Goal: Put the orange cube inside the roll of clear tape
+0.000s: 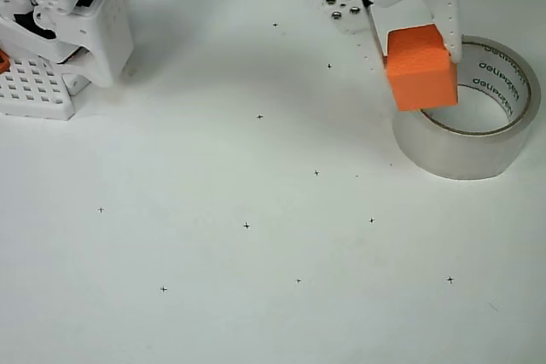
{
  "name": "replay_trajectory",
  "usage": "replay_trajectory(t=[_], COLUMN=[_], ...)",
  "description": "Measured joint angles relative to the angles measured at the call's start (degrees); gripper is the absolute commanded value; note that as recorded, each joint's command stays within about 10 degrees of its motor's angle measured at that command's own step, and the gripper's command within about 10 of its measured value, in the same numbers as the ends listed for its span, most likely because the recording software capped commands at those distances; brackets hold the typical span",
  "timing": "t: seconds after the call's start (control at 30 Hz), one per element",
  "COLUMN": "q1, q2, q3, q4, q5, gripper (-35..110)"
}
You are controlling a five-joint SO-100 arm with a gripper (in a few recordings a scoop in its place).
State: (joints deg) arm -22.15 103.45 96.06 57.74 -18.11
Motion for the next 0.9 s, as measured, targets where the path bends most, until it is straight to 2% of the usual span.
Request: replay_trajectory(t=[0.9], q1=[-7.56], q2=[-11.69], q3=[-7.47], q4=[0.09], q5=[0.88], gripper=[19])
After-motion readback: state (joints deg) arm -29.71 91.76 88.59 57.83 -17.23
